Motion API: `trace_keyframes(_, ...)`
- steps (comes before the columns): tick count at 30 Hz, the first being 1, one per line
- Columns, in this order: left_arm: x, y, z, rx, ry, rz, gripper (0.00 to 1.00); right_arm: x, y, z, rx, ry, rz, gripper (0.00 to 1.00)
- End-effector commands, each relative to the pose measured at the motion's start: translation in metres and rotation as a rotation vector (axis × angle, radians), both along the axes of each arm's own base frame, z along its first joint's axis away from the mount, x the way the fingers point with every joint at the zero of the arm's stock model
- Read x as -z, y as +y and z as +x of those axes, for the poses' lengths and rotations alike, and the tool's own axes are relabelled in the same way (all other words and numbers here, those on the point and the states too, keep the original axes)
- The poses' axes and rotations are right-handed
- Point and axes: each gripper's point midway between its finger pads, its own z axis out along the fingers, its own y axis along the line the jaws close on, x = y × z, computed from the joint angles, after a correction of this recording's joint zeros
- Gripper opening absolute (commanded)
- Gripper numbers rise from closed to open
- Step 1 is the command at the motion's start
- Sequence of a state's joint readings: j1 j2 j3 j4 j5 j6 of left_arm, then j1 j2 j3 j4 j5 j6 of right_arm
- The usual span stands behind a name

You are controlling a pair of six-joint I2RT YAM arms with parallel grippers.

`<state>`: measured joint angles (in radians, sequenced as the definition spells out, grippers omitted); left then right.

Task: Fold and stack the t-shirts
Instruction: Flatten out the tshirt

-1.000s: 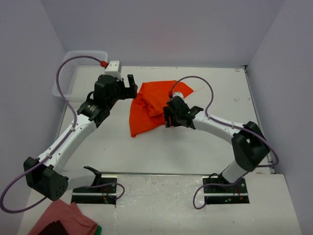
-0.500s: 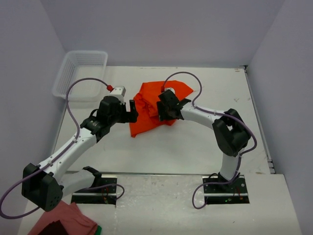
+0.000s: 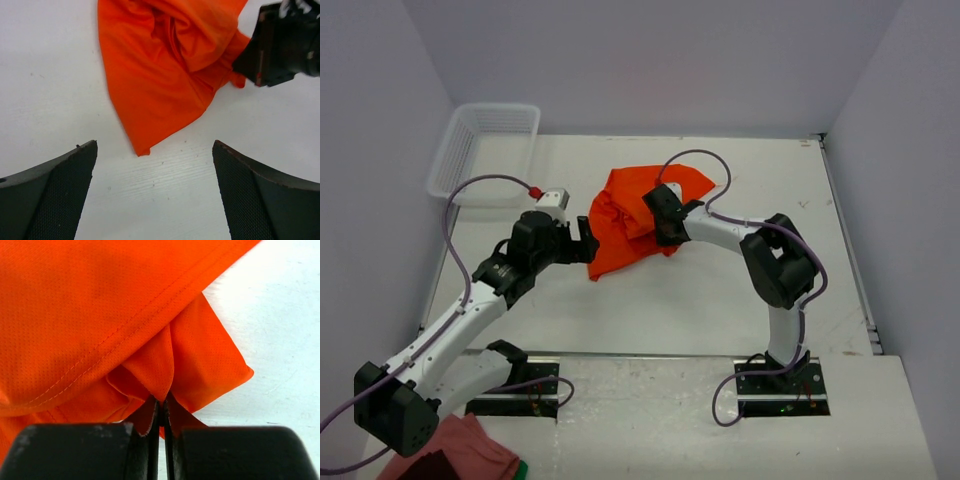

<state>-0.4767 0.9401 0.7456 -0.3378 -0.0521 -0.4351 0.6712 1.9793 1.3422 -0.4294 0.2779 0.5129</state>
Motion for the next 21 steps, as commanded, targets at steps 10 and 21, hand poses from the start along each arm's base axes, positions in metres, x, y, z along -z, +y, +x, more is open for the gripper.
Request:
trace_keyframes(10, 0.089, -0.023, -0.020, -0.060, 0.236, 0.177, 1.00, -0.090, -0.008, 0.010, 0.029, -0.154, 0.066, 0.00)
trace_keyframes(21, 0.128, -0.034, -0.010, -0.154, 0.292, 0.202, 0.59, -0.118, -0.007, 0.001, -0.009, -0.190, 0.126, 0.00)
